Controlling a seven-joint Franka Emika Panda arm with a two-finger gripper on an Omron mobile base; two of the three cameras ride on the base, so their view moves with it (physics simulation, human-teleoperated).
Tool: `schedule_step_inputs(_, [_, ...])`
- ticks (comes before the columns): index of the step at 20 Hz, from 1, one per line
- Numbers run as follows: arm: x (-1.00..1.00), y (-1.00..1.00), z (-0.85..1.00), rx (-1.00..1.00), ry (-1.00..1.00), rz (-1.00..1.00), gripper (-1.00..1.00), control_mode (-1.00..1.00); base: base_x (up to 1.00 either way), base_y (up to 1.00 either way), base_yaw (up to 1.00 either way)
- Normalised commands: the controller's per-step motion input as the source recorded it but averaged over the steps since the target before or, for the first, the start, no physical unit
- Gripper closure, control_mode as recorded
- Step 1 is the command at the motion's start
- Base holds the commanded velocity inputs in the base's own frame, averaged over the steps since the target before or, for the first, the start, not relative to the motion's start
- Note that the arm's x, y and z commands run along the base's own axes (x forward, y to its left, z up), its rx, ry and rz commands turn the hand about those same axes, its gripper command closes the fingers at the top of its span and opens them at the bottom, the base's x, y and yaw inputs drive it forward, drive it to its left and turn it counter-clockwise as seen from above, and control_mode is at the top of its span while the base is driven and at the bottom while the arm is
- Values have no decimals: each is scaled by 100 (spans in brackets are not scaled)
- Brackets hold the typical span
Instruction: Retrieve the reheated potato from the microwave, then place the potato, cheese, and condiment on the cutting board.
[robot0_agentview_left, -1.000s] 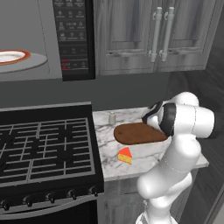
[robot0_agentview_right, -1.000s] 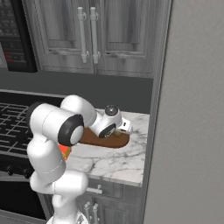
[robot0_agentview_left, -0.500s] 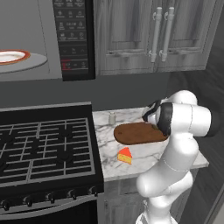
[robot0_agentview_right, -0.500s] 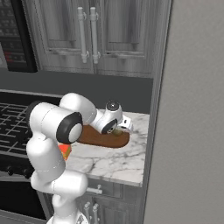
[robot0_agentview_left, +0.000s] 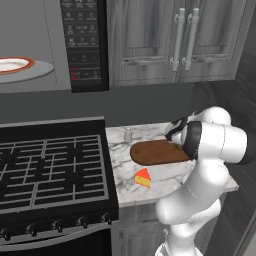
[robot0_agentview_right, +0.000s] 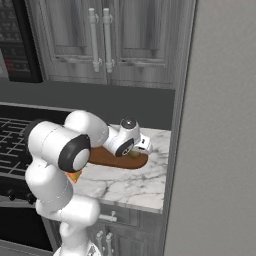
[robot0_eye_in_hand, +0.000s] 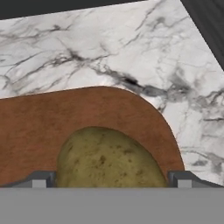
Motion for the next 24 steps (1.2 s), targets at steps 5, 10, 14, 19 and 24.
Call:
schedule_step_inputs(5, [-3,1,7,0,-3,0,-100,-100,0,0,0])
schedule_step_inputs(10, [0,5,18,0,-11,0,-100,-100,0,0,0])
schedule_step_inputs(14, [0,4,1,0,-12,0,-100,-100,0,0,0])
schedule_step_inputs(19, [0,0,20,0,-13,0,-100,-100,0,0,0])
schedule_step_inputs(24, [-18,2,36,-6,-23,0,-100,-100,0,0,0])
